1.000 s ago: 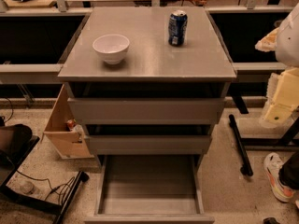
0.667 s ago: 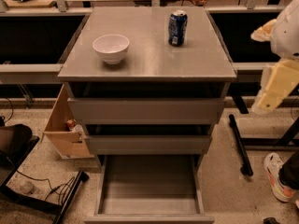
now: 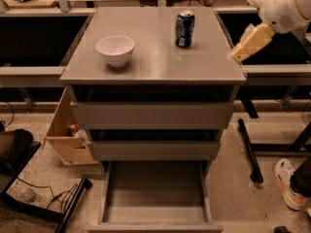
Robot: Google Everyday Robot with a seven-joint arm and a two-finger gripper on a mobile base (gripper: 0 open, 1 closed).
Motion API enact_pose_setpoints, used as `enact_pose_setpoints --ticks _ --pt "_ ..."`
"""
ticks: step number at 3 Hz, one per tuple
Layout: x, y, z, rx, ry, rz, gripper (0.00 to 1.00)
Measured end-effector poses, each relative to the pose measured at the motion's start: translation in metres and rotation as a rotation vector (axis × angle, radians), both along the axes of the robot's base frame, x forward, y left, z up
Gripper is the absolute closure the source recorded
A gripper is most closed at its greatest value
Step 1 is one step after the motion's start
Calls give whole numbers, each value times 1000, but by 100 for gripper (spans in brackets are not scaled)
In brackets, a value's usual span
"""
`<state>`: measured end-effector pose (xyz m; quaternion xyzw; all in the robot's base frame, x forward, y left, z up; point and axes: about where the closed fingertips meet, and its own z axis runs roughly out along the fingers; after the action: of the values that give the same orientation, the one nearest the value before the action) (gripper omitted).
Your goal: Place pepsi can into bottom drawer
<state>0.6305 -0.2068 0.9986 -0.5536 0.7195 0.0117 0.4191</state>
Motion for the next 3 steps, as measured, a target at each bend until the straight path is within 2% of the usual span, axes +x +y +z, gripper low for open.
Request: enact_pose_setpoints --ticks 1,2,3 --pt "81 19 15 241 -132 16 0" --pt "136 33 29 414 -226 -33 0" --pt "137 33 30 414 -231 -37 0"
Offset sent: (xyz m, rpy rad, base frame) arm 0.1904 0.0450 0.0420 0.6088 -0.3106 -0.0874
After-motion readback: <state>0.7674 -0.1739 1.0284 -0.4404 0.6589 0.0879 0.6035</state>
